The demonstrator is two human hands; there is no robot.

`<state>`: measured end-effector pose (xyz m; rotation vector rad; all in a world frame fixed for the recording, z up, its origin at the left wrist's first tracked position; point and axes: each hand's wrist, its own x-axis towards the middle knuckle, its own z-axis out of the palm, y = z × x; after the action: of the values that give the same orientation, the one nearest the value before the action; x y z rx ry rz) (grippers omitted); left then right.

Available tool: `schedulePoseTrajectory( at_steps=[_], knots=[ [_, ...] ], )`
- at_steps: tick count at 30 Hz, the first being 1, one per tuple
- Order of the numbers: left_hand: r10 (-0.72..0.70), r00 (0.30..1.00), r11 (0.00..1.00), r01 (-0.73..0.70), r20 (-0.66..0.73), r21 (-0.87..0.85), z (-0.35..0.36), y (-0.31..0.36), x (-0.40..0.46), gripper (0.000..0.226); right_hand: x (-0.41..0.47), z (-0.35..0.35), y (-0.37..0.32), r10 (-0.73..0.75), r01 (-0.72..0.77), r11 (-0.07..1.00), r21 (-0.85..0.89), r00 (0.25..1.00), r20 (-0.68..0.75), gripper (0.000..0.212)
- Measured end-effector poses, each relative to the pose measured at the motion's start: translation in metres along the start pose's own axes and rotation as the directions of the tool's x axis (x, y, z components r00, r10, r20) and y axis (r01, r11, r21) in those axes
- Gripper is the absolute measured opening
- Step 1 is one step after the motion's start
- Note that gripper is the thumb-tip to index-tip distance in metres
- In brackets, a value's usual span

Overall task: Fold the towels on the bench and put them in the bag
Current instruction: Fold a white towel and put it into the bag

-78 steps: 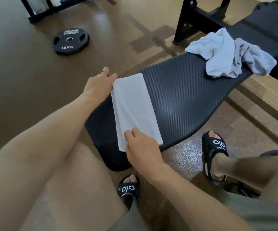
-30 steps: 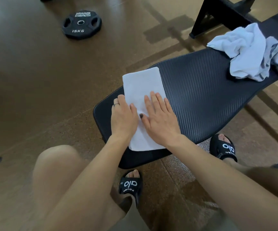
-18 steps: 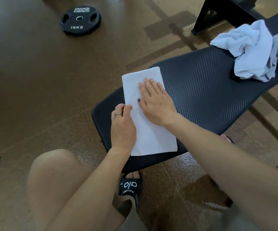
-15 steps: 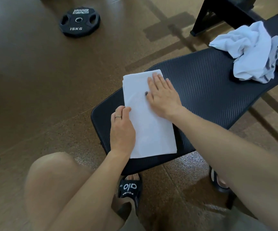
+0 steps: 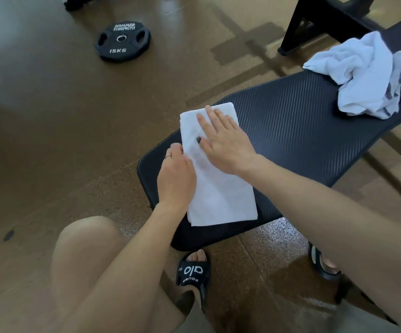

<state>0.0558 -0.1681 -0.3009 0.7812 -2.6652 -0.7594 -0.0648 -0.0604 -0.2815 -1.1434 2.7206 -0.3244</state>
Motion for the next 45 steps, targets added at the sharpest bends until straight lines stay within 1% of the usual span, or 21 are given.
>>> schedulePoseTrajectory(
  at_steps=[2, 3, 6, 7, 9, 12, 15, 17, 19, 20, 22, 23, 25, 26, 28, 29, 31, 33, 37, 41, 45],
  knots=[
    [-0.067, 0.997, 0.997, 0.066, -0.025, -0.031, -0.008, 0.005, 0.028, 0.033, -0.004, 0.011, -0.008, 0.005, -0.004, 1.0, -0.031, 0.999, 0.045, 0.062],
    [-0.062, 0.998, 0.998, 0.061, -0.014, -0.025, -0.01, 0.007, 0.043, 0.041, -0.005, 0.017, -0.01, 0.012, -0.009, 0.999, -0.051, 0.998, 0.063, 0.063],
    [0.093, 0.988, 0.995, -0.09, 0.124, -0.03, -0.001, 0.004, 0.072, 0.055, -0.012, 0.033, -0.016, 0.017, -0.013, 0.997, -0.078, 0.998, 0.059, 0.065],
    [0.144, 0.976, 0.99, -0.142, 0.163, -0.026, 0.005, 0.0, 0.076, 0.057, -0.012, 0.036, -0.016, 0.017, -0.014, 0.997, -0.074, 0.999, 0.043, 0.066],
    [0.174, 0.969, 0.981, -0.187, 0.177, 0.059, 0.019, -0.012, 0.08, 0.054, -0.011, 0.04, -0.014, 0.008, -0.007, 0.997, -0.074, 1.0, 0.023, 0.065],
    [0.151, 0.98, 0.979, -0.166, 0.129, 0.114, 0.03, -0.024, 0.081, 0.05, -0.01, 0.042, -0.012, -0.007, 0.008, 0.996, -0.089, 1.0, 0.008, 0.065],
    [0.134, 0.98, 0.983, -0.15, 0.148, 0.101, 0.031, -0.026, 0.085, 0.048, -0.01, 0.043, -0.012, -0.019, 0.019, 0.997, -0.08, 1.0, 0.001, 0.065],
    [0.131, 0.973, 0.975, -0.161, 0.188, 0.153, 0.026, -0.022, 0.087, 0.052, -0.009, 0.041, -0.011, -0.017, 0.019, 0.998, -0.064, 0.999, 0.027, 0.065],
    [0.132, 0.953, 0.955, -0.195, 0.272, 0.222, 0.013, -0.012, 0.087, 0.058, -0.009, 0.034, -0.01, -0.011, 0.01, 1.0, 0.01, 0.998, 0.064, 0.064],
    [0.113, 0.938, 0.951, -0.197, 0.326, 0.237, 0.004, -0.006, 0.087, 0.062, -0.012, 0.027, -0.009, 0.006, -0.012, 0.995, 0.101, 0.998, 0.064, 0.062],
    [0.07, 0.923, 0.966, -0.157, 0.379, 0.204, -0.017, 0.004, 0.081, 0.067, -0.032, 0.013, -0.008, 0.07, -0.059, 0.948, 0.313, 0.997, -0.024, 0.058],
    [0.086, 0.923, 0.969, -0.165, 0.375, 0.183, -0.028, 0.008, 0.074, 0.067, -0.048, 0.008, -0.007, 0.083, -0.045, 0.927, 0.372, 0.993, -0.086, 0.055],
    [0.198, 0.887, 0.911, -0.323, 0.416, 0.255, -0.048, 0.016, 0.047, 0.061, -0.088, 0.002, -0.001, 0.032, 0.023, 0.937, 0.348, 0.988, -0.152, 0.052],
    [0.277, 0.84, 0.845, -0.444, 0.467, 0.299, -0.054, 0.019, 0.03, 0.057, -0.108, 0.002, 0.003, -0.016, 0.062, 0.953, 0.296, 0.988, -0.156, 0.052],
    [0.407, 0.708, 0.703, -0.646, 0.578, 0.297, -0.063, 0.024, -0.006, 0.048, -0.142, 0.005, 0.012, -0.104, 0.128, 0.976, 0.174, 0.985, -0.137, 0.051],
    [0.434, 0.651, 0.653, -0.704, 0.623, 0.28, -0.065, 0.024, -0.023, 0.045, -0.156, 0.007, 0.016, -0.148, 0.162, 0.98, 0.116, 0.981, -0.123, 0.05],
    [0.441, 0.596, 0.609, -0.748, 0.672, 0.264, -0.066, 0.018, -0.046, 0.048, -0.175, 0.01, 0.017, -0.226, 0.23, 0.973, 0.026, 0.97, -0.092, 0.05],
    [0.409, 0.596, 0.587, -0.752, 0.691, 0.3, -0.065, 0.008, -0.059, 0.056, -0.186, 0.013, 0.015, -0.263, 0.262, 0.965, -0.023, 0.964, -0.042, 0.055],
    [0.371, 0.621, 0.493, -0.762, 0.69, 0.42, -0.066, -0.009, -0.071, 0.069, -0.189, 0.023, 0.015, -0.227, 0.23, 0.972, -0.041, 0.971, 0.07, 0.07],
    [0.344, 0.617, 0.433, -0.773, 0.708, 0.464, -0.062, -0.004, -0.077, 0.057, -0.192, 0.032, 0.021, -0.216, 0.226, 0.971, -0.079, 0.969, 0.119, 0.077],
    [0.321, 0.615, 0.346, -0.784, 0.721, 0.515, -0.06, 0.006, -0.077, 0.052, -0.188, 0.026, 0.019, -0.219, 0.228, 0.972, -0.06, 0.968, 0.125, 0.071]
  ],
)
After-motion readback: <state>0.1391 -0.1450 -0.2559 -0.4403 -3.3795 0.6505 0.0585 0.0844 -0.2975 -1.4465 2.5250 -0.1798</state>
